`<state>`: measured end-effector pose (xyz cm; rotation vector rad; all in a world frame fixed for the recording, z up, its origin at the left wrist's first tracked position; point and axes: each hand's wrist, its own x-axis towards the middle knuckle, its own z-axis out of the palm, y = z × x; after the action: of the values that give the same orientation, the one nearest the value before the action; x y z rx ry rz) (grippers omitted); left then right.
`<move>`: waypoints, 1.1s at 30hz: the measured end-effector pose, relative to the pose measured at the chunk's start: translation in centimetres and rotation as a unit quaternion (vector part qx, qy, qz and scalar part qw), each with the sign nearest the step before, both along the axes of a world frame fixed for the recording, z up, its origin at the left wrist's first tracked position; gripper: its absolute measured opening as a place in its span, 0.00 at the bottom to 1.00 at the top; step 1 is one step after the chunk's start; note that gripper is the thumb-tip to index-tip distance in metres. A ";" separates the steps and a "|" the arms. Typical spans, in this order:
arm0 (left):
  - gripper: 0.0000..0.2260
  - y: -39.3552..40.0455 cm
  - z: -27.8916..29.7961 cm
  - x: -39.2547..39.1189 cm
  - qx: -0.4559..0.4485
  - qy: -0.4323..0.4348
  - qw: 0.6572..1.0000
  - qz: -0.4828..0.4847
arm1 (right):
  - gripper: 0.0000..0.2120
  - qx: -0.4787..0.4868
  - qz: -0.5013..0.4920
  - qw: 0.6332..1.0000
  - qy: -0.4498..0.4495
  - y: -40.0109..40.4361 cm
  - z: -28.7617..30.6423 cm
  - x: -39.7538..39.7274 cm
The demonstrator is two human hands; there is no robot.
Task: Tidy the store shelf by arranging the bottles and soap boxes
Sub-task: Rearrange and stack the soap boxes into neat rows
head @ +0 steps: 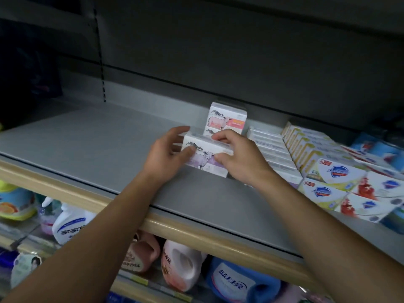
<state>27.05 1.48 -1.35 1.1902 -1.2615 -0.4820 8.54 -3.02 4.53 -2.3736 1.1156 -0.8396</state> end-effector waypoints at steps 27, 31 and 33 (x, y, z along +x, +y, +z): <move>0.22 0.9 1.0 -1.7 0.193 0.142 0.954 -0.182 | 0.26 0.064 -0.001 0.995 -0.073 2.7 -1.5 -5.2; 0.11 0.3 3.3 -3.3 0.144 0.069 0.972 -0.172 | 0.31 -0.102 0.047 0.994 0.006 2.6 0.3 -6.5; 0.12 -0.5 5.1 -4.2 0.120 0.063 0.972 -0.189 | 0.32 -0.134 0.028 0.990 0.030 1.8 1.4 -7.9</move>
<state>22.89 1.01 3.72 1.0974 -1.3506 -1.0003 0.63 -1.21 5.93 -2.6515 1.0082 -0.9563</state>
